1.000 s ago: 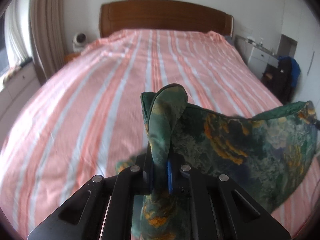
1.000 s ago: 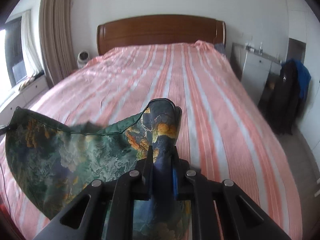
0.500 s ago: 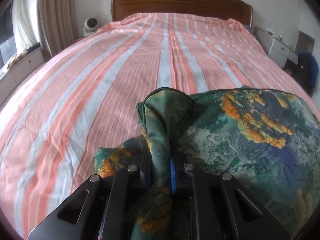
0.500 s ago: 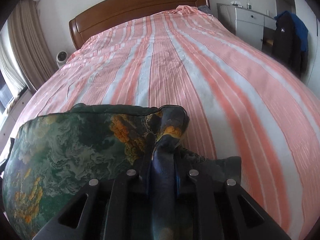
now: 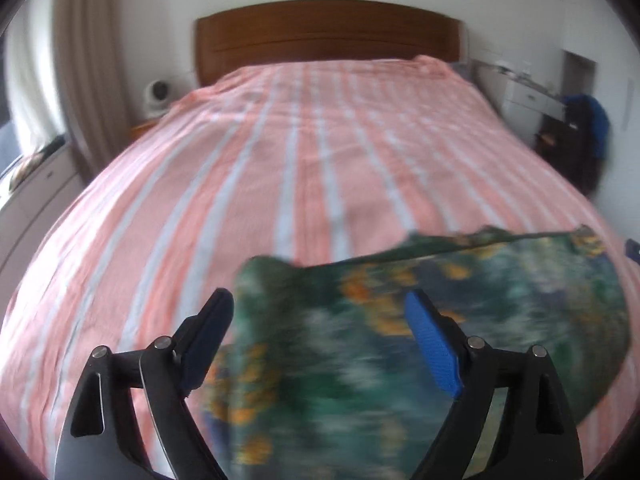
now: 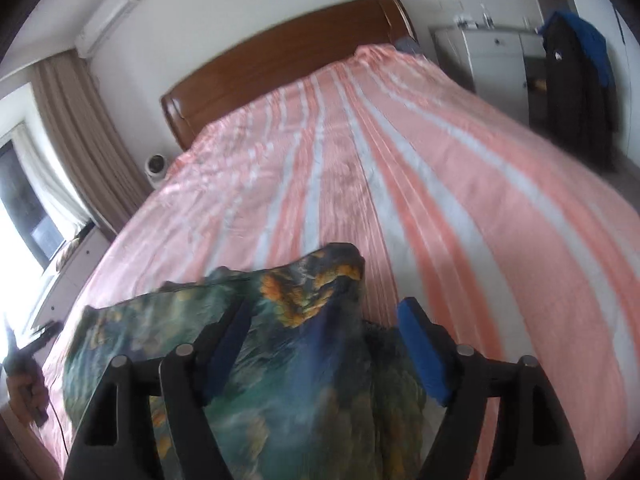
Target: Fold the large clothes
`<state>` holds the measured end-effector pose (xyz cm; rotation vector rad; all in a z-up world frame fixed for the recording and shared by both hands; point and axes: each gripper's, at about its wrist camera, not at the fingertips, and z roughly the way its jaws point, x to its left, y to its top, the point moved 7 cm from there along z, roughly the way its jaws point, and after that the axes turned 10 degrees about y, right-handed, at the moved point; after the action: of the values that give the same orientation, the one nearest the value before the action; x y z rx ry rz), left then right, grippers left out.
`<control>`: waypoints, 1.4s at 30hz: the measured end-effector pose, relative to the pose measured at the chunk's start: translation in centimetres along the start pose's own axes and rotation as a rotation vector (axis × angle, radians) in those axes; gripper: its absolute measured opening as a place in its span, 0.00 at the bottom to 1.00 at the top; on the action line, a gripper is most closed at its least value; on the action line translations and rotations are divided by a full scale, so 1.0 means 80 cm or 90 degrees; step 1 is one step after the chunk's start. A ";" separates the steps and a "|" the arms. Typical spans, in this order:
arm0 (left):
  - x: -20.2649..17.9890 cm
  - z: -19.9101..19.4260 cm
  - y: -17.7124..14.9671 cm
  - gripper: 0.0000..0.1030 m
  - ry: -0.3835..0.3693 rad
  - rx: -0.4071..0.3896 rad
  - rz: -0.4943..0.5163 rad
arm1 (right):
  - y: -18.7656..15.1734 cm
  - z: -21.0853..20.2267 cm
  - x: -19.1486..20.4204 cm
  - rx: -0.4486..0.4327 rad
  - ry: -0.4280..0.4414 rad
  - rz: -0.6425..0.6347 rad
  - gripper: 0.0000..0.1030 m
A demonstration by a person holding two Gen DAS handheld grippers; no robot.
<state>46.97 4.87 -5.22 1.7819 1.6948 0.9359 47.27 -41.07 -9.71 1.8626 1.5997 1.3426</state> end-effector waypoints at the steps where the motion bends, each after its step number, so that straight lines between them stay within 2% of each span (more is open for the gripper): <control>1: -0.024 -0.007 0.006 0.86 -0.022 -0.001 0.014 | -0.008 -0.016 0.009 0.000 0.009 -0.012 0.74; 3: -0.089 -0.019 0.018 0.86 -0.069 -0.008 0.043 | -0.031 -0.037 0.022 0.006 0.024 -0.018 0.74; 5: -0.142 -0.020 0.022 0.89 -0.087 -0.011 0.070 | -0.061 -0.056 0.031 0.015 0.047 -0.007 0.74; 8: -0.193 0.004 0.000 0.88 -0.060 0.028 0.118 | -0.119 -0.083 0.043 0.036 0.094 0.026 0.74; 10: -0.211 0.015 -0.037 0.83 -0.038 0.062 0.154 | -0.154 -0.104 0.047 0.044 0.113 0.042 0.74; 13: -0.215 -0.002 -0.098 0.83 -0.030 0.072 0.205 | -0.214 -0.138 0.047 0.052 0.120 0.054 0.74; 15: -0.214 -0.030 -0.133 0.83 -0.017 0.050 0.229 | -0.251 -0.158 0.043 0.053 0.093 0.051 0.74; 18: -0.215 -0.076 -0.180 0.85 -0.039 0.064 0.247 | -0.292 -0.175 0.040 0.053 0.061 0.054 0.74; 22: -0.216 -0.129 -0.211 0.88 -0.015 0.072 0.244 | -0.316 -0.176 0.049 0.052 0.037 0.035 0.74; 28: -0.211 -0.175 -0.215 0.89 0.022 0.044 0.218 | -0.316 -0.169 0.062 0.045 0.009 -0.031 0.74; 32: -0.203 -0.189 -0.213 0.89 0.023 0.045 0.192 | -0.323 -0.168 0.064 0.051 -0.004 -0.047 0.74; 42: -0.189 -0.199 -0.215 0.89 0.042 0.046 0.185 | -0.330 -0.167 0.064 0.056 -0.018 -0.056 0.75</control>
<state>23.94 -10.05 -10.26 2.1072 1.5508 1.0763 20.79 -32.49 -20.88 1.8293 1.7301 1.2231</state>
